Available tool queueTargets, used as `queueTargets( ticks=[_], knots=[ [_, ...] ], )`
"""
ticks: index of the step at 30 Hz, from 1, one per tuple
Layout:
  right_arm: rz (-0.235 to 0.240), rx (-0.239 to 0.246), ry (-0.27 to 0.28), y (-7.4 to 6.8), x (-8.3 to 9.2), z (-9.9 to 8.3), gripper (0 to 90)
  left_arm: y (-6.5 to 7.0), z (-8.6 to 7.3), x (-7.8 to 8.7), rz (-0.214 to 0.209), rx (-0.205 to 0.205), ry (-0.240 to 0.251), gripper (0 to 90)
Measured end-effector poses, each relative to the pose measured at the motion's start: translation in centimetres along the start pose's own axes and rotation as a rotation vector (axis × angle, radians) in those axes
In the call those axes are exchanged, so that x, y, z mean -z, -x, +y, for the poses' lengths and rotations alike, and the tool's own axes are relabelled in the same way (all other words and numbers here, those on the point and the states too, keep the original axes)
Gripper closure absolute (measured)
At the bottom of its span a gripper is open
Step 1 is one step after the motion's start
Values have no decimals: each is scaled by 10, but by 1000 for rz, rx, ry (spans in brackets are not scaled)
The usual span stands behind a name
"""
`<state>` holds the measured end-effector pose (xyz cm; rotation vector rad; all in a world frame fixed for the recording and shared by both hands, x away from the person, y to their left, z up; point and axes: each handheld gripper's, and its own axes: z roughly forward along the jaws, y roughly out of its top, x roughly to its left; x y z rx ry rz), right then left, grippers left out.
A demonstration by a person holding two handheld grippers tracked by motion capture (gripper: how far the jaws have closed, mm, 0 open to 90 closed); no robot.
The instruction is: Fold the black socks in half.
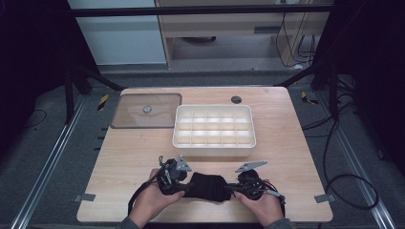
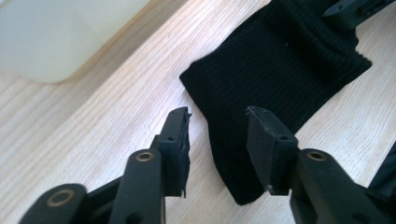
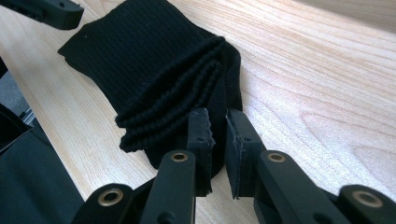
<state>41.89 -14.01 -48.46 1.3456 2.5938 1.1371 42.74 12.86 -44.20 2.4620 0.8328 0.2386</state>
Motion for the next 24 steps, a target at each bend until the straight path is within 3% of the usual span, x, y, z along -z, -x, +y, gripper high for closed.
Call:
queueTargets(
  ticks=[9, 24],
  knots=[
    [1, 2, -1, 0, 0, 0, 812, -3, -14, -7, -14, 37, -11, 514],
    [1, 3, -2, 0, 0, 0, 812, -2, -19, -25, -68, 45, -58, 559]
  ],
)
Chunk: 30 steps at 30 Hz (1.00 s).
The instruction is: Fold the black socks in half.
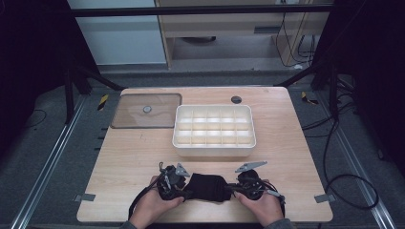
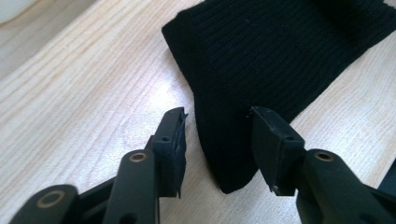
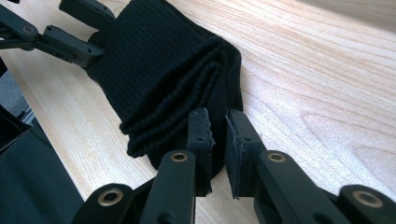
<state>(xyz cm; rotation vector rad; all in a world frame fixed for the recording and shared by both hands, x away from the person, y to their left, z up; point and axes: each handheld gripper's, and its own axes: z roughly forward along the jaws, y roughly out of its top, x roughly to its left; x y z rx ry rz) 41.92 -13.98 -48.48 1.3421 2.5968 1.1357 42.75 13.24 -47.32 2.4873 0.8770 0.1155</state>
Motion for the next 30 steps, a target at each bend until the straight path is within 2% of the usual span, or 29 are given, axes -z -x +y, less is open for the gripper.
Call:
queueTargets(
  ticks=[7, 15, 24, 30],
  knots=[
    [-3, -3, -1, 0, 0, 0, 812, 1, 0, -1, -33, -12, -13, 634],
    [-3, -3, 0, -1, -1, 0, 813, 0, -1, -2, -79, 3, -11, 702],
    [0, 0, 0, -1, 0, 1, 820, 2, 3, 0, -60, -16, -18, 794],
    [-3, 8, 2, -2, 0, 1, 822, 4, 7, 2, -36, -38, -31, 808]
  ],
)
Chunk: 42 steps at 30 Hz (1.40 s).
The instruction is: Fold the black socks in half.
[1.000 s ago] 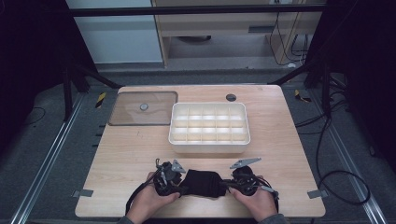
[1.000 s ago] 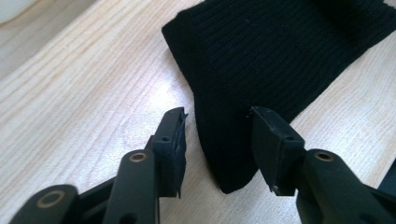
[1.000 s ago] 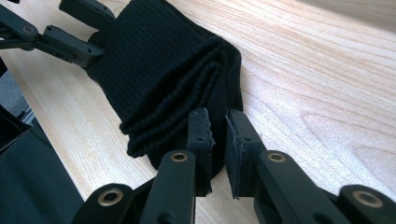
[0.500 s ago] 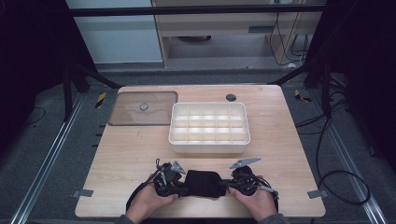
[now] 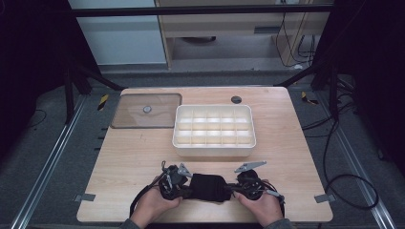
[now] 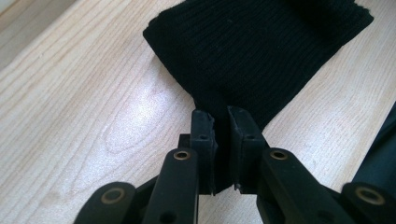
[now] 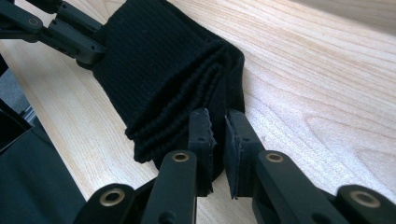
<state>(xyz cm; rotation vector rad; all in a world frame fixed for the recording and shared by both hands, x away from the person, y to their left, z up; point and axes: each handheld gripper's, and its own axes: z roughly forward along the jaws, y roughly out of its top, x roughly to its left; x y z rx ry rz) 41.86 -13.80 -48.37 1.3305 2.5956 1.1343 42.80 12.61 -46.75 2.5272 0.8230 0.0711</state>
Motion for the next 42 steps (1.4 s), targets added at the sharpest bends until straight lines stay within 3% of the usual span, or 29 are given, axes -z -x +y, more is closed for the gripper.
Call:
queueTargets(
  ticks=[42],
  knots=[
    [5, 3, 5, -5, -1, 1, 820, -1, 5, 15, 0, -16, 30, 816]
  ],
)
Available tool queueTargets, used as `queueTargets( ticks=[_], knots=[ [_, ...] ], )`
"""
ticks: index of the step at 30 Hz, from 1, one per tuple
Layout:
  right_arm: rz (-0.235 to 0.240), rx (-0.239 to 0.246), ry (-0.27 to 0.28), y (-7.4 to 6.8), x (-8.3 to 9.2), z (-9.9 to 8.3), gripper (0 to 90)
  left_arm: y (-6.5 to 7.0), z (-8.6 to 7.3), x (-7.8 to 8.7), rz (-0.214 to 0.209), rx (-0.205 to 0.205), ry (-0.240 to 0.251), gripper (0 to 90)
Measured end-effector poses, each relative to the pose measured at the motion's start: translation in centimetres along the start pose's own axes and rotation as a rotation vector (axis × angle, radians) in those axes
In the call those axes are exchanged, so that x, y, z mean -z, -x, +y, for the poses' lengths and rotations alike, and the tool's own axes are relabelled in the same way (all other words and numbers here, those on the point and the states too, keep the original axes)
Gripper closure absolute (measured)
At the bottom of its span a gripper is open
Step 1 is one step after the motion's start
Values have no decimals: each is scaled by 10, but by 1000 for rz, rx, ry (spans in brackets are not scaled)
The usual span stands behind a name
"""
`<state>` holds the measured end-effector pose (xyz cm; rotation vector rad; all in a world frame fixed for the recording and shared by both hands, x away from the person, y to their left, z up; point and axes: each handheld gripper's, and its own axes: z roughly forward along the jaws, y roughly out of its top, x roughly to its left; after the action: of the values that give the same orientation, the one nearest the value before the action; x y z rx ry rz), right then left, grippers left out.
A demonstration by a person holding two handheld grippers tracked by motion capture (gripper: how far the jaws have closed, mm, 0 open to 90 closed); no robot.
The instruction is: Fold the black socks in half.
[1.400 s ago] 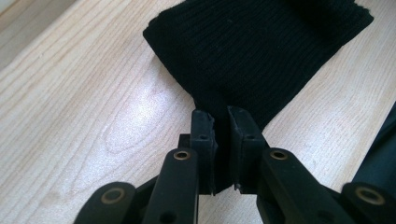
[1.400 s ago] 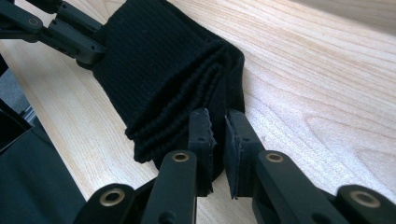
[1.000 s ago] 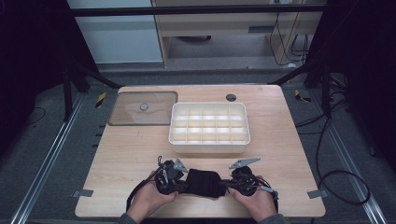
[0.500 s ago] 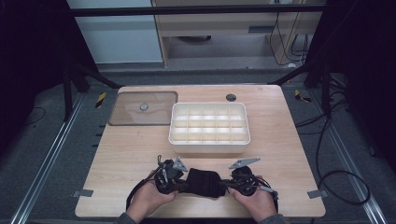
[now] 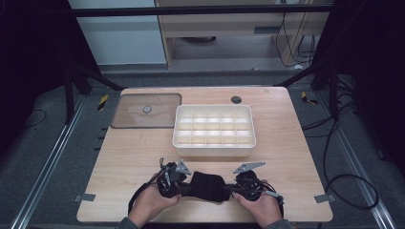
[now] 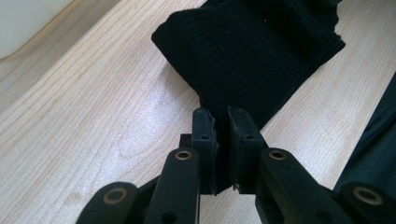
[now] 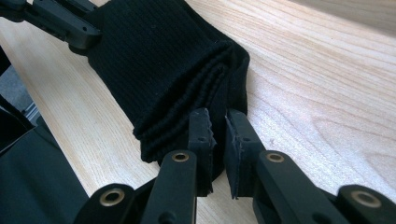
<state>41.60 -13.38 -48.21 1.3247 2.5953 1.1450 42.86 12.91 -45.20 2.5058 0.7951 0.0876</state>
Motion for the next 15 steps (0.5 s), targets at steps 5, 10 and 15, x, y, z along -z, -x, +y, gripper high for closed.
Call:
queueTargets(
  ticks=[5, 10, 15],
  knots=[
    [2, 4, -1, 0, 0, 0, 819, 2, 2, 2, 1, -7, 8, 816],
    [-1, 9, -5, -1, 0, 1, 818, 5, 5, 5, 0, -17, 16, 816],
    [4, 16, -4, -3, -1, 2, 818, 6, 8, 7, 0, -26, 21, 816]
  ],
)
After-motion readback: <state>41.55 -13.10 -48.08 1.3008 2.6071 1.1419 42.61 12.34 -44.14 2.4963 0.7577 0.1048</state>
